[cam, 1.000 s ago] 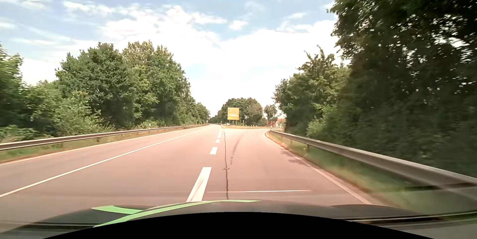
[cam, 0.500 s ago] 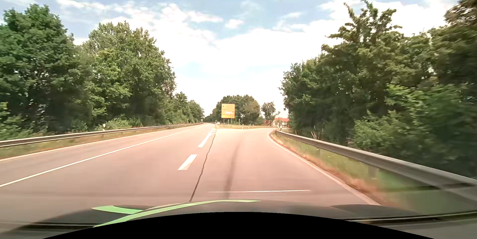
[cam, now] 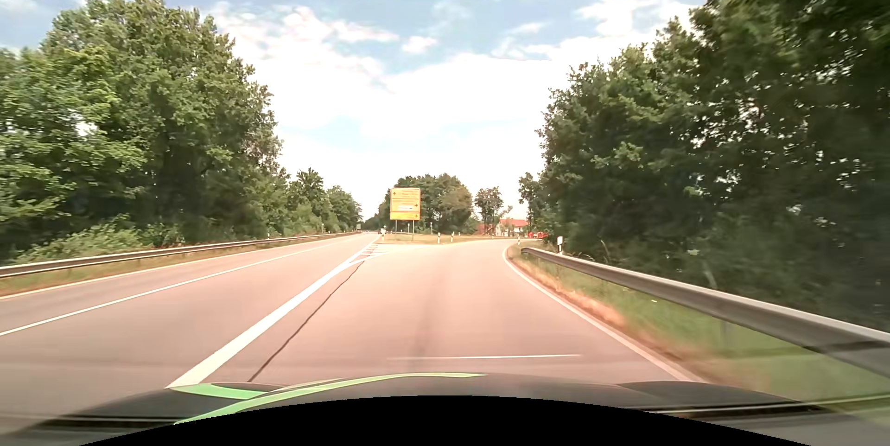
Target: Follow the waypoints while adhering to traffic rules and regulations
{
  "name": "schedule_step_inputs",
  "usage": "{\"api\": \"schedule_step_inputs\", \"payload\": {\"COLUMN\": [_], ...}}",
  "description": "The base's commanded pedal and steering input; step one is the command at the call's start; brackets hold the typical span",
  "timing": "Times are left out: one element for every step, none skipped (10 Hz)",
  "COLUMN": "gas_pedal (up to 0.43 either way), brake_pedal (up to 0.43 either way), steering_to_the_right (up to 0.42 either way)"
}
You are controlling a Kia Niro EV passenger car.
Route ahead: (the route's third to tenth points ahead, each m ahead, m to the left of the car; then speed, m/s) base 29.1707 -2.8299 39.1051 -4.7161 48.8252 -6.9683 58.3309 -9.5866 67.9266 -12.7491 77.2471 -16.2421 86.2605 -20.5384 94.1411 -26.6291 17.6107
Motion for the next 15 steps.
{"api": "schedule_step_inputs", "payload": {"gas_pedal": [0.0,0.0,0.0,0.0,0.0,0.0,0.0,0.0,0.0,0.0,0.0,0.0,0.0,0.0,0.0], "brake_pedal": [0.0,0.0,0.0,0.0,0.0,0.0,0.0,0.0,0.0,0.0,0.0,0.0,0.0,0.0,0.006], "steering_to_the_right": [0.026,0.026,0.026,0.026,0.026,0.026,0.026,0.026,0.026,0.026,0.026,0.026,0.026,0.026,0.026]}}
